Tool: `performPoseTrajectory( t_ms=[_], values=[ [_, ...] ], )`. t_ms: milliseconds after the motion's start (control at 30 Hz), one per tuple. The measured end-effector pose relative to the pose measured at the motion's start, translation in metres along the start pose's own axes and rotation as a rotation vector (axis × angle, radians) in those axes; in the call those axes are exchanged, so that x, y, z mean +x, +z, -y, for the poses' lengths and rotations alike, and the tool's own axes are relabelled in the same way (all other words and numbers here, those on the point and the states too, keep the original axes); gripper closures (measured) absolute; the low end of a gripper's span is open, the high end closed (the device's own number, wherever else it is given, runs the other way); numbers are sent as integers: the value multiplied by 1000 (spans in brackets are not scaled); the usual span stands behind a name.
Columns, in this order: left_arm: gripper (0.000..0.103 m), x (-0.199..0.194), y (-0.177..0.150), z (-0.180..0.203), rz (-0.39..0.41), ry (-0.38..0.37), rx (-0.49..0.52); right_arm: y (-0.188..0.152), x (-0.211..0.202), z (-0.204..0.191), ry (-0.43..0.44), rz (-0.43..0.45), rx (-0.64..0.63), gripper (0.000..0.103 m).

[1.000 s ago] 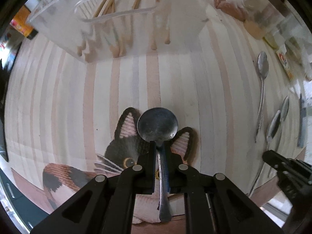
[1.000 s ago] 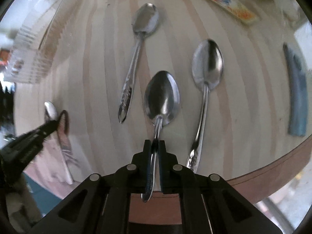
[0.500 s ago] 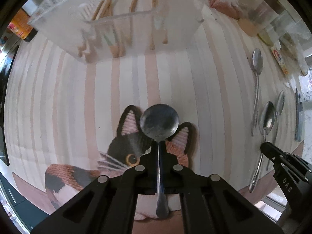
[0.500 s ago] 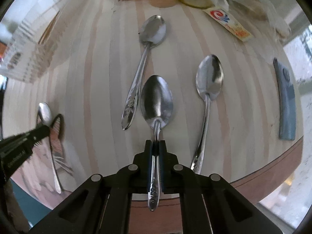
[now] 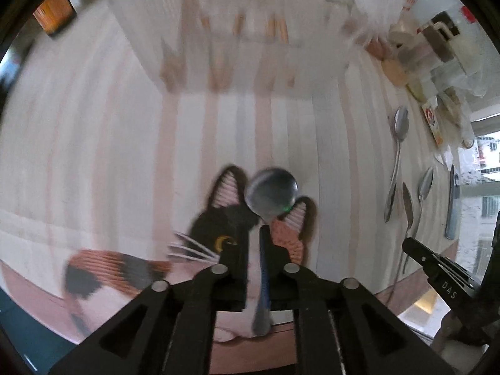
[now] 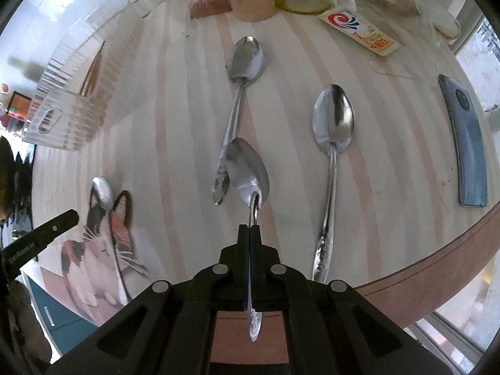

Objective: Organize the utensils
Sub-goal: 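Lift the spoon in the left tool while the right tool lifts its spoon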

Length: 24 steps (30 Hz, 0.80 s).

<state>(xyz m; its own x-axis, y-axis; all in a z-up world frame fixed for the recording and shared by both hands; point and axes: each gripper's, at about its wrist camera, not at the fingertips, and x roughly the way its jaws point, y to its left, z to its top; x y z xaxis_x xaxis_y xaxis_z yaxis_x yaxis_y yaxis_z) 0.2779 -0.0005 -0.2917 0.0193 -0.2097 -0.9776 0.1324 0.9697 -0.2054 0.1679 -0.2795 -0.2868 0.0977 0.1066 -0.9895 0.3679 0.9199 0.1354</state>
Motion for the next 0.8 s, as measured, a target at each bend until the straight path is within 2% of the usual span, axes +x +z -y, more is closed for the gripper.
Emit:
performPoseTrajectory(
  t_ms=[67,167,333,400,467,533,600,667,800],
  values=[
    [83,11,-3,2,-7,5,3,5,9,0,-7,-4,3,103],
    [64,11,-2,12,38,35,45,6,13,1,-11,-5,10,103],
    [61,19,4,30,78,153,112,4,11,5,-23,-3,17,103],
    [62,23,4,38,100,199,146,3,11,5,-26,-3,17,103],
    [71,26,3,49,120,207,183,4,13,2,-28,-2,15,103],
    [72,30,3,60,125,240,223,3,14,0,-36,2,10,103],
    [87,31,2,66,145,269,247,3,16,-5,-47,9,-1,103],
    [91,33,3,79,160,268,258,2,16,-7,-58,15,-15,103],
    [98,22,0,74,164,244,258,-3,14,-6,-58,13,-24,103]
  ],
)
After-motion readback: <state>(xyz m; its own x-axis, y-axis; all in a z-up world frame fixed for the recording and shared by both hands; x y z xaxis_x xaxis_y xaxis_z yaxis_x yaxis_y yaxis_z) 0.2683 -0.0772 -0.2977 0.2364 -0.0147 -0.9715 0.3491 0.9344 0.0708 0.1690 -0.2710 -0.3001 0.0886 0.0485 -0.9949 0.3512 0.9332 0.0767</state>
